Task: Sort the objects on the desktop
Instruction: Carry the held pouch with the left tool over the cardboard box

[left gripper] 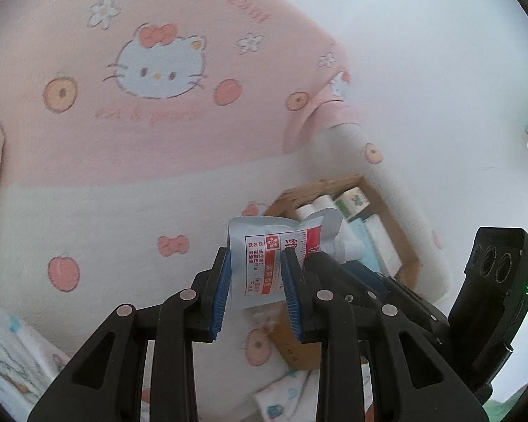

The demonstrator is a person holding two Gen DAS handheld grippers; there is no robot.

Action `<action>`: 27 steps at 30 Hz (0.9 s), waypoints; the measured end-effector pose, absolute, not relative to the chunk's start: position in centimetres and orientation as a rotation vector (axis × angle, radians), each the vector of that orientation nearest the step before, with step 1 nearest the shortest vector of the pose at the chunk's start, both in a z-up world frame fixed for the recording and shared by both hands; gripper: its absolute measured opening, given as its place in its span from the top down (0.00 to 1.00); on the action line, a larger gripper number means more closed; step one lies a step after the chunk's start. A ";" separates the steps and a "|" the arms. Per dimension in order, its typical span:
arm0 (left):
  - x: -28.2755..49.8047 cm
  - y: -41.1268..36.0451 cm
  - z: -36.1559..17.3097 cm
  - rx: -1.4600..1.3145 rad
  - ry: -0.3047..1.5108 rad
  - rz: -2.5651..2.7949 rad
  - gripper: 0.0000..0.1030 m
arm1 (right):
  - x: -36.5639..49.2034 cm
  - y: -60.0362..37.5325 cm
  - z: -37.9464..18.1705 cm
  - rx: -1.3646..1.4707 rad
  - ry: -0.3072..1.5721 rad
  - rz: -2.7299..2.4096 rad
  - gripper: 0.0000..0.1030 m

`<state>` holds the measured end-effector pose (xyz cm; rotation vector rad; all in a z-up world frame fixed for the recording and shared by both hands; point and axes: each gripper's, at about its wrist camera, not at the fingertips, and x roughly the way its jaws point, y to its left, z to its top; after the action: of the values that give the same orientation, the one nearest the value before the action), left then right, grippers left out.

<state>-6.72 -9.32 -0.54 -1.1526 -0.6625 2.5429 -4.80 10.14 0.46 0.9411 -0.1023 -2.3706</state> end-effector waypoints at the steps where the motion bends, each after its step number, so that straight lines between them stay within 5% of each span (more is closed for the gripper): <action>1: -6.8 -8.8 -0.1 -1.148 -0.660 2.535 0.69 | -4.9 10.7 0.8 0.944 -0.107 -2.372 0.75; 18: -9.5 2.9 0.7 -1.211 -0.578 2.464 0.69 | -7.6 21.5 2.4 1.022 -0.189 -2.441 0.75; 27: -11.5 6.9 -0.8 -1.319 -0.608 2.377 0.69 | -9.4 26.6 1.3 1.139 -0.395 -2.421 0.75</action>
<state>-11.45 6.90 -0.81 -1.3188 -0.6083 2.3768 -9.40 26.55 1.28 1.1388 -0.3952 -2.4212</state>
